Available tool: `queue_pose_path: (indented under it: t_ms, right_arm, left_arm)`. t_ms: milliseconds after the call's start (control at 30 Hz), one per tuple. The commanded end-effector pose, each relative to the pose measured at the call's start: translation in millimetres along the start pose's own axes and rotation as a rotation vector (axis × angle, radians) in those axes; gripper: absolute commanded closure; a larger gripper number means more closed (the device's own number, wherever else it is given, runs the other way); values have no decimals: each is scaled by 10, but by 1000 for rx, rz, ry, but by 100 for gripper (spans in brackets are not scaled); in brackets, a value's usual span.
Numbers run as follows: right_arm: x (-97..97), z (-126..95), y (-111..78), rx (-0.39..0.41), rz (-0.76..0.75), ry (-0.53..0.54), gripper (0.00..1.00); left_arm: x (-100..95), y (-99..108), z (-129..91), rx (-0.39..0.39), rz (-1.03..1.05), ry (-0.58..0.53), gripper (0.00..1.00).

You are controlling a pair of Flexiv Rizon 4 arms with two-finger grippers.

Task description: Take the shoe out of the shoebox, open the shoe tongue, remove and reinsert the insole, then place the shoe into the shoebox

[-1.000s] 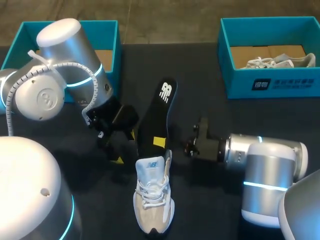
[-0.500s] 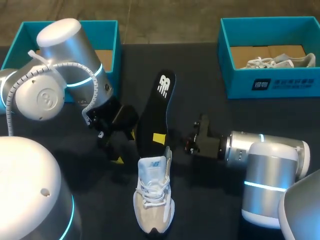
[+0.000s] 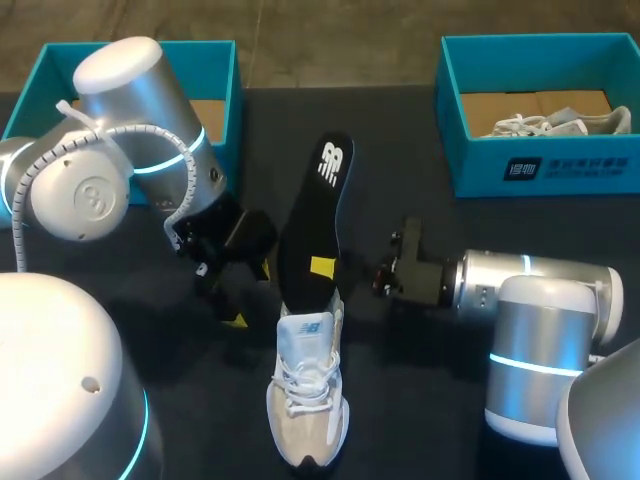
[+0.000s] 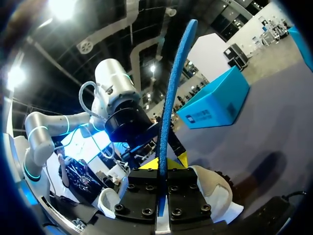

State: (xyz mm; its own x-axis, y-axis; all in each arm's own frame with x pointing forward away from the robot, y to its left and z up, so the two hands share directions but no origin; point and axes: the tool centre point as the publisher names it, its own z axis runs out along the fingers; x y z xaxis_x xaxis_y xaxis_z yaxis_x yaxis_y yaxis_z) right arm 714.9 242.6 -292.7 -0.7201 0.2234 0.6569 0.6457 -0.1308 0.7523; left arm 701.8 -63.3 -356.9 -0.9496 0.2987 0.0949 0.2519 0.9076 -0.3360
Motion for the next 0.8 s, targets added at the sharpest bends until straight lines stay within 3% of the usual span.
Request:
queue_pose_path:
  t_ms: [33, 800]
  right_arm:
    - [-33, -28, -28, 7, 0, 2, 100]
    - [-199, -44, -158, -25, 5, 39, 100]
  left_arm:
    - [13, 0, 7, 0, -1, -3, 0]
    - [13, 0, 7, 0, -1, -3, 0]
